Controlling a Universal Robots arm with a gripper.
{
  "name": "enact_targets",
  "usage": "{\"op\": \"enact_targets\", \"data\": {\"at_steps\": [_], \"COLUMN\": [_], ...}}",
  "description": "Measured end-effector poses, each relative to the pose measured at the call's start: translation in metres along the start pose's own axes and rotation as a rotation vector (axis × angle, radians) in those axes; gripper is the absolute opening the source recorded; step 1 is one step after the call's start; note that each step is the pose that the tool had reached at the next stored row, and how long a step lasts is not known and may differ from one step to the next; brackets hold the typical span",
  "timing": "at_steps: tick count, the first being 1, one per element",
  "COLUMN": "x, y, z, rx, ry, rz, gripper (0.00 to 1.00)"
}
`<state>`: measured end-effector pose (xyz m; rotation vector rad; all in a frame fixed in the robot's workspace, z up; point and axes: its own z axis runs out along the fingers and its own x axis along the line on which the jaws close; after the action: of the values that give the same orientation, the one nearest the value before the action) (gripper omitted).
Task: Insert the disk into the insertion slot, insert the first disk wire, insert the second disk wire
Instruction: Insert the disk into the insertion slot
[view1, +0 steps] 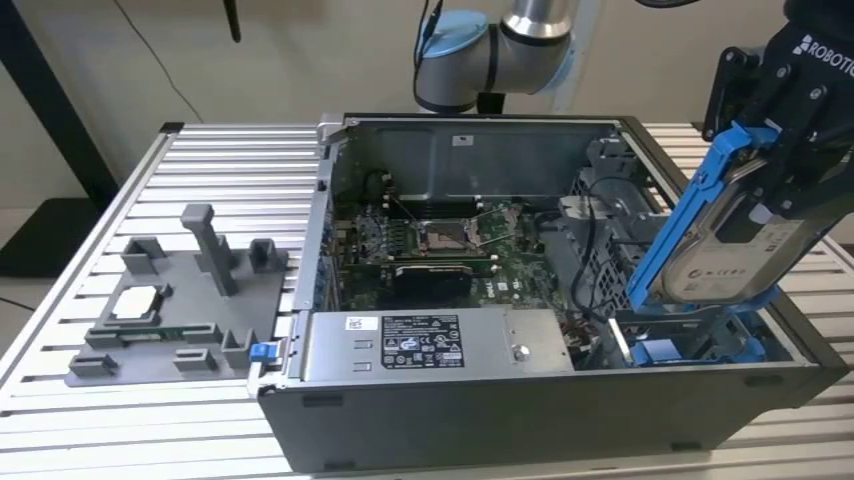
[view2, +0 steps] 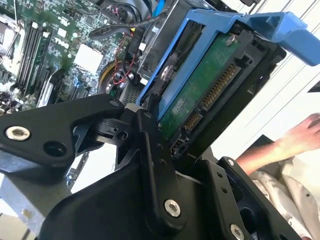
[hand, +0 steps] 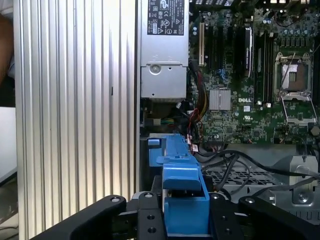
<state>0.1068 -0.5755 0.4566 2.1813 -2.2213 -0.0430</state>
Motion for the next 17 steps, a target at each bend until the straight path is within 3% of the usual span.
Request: {"op": "enact_targets", "data": {"at_steps": [12,14,17], "x": [0.0000,0.0001,0.0000], "y": [-0.0001,-0.0003,-0.0011], "z": [0.0035,0.0070,0.0100], "rx": [0.0000,-0.0001,-0.0004], "ry": [-0.0008,-0.0067,-0.0222], "rz": [0.000,0.000,-0.001], "gripper": [0.00,0.00,0.00]}}
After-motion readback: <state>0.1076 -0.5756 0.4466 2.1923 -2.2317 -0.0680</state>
